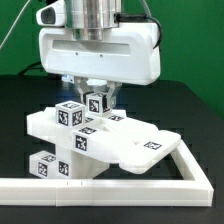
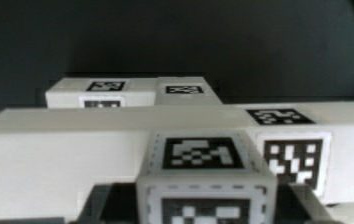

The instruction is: Assemble chair

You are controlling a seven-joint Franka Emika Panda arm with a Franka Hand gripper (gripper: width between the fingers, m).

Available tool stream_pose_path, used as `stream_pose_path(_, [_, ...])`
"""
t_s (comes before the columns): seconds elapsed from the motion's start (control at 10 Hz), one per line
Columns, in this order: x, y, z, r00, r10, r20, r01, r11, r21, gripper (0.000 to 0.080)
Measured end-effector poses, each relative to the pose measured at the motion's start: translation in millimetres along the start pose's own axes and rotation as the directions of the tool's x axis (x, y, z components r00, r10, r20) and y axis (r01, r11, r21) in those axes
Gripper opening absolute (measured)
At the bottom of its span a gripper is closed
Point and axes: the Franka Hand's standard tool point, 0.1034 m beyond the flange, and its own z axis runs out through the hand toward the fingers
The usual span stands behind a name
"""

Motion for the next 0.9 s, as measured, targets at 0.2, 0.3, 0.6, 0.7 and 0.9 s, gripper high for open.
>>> stream_pose_path(0.2, [0.1,-0.6,0.5,0.972,0.235,0.0,-0.235,0.972,0.005,0.0282])
stream_pose_path(0.3, [2.7,-1.5,0.4,0.916,0.401,0.01,-0.401,0.915,0.042,0.0282])
stream_pose_path(0.6, [3.6,-4.5,0.6,0.717,0.697,0.033,-0.696,0.711,0.097,0.0284])
stream_pose_path(0.7, [3.7,-4.6,0.4,0.735,0.678,0.03,-0.677,0.729,0.098,0.0284])
stream_pose_path(0.9, [3.4,-4.5,1.3,0.758,0.651,0.026,-0.65,0.753,0.097,0.0438])
